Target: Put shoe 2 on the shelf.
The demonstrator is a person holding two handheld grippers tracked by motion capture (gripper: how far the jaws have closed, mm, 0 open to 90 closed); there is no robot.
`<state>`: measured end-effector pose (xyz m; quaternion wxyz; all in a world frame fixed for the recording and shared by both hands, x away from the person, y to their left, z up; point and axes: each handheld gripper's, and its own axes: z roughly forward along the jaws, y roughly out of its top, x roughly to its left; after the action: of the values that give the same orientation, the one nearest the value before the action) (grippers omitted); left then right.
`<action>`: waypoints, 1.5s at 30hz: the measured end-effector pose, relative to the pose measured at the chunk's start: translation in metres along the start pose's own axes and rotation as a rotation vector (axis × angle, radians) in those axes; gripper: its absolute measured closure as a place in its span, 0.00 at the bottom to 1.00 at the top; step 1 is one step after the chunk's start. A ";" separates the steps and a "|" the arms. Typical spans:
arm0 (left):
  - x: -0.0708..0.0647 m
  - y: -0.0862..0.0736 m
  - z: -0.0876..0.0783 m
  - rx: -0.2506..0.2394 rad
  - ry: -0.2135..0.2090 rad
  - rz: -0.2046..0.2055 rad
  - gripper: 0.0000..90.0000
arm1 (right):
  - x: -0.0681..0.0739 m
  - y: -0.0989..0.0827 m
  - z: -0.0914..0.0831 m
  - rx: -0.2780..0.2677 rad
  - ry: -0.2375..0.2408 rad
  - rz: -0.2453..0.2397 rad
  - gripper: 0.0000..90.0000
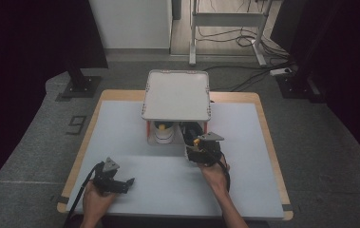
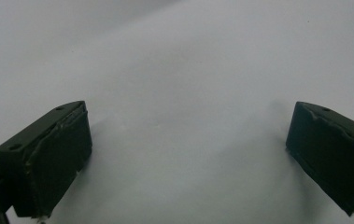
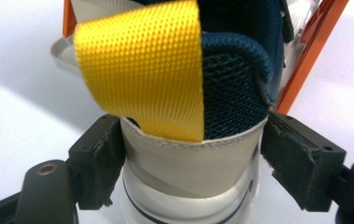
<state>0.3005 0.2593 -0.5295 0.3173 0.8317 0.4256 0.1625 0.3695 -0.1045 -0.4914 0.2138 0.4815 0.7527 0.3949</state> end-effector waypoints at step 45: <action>0.000 0.000 0.000 0.000 0.000 0.000 0.00 | 0.018 0.000 -0.020 -0.026 0.236 -0.095 0.79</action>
<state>0.3004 0.2593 -0.5295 0.3175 0.8317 0.4256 0.1624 0.3473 -0.0962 -0.4785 0.1483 0.3926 0.7893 0.4482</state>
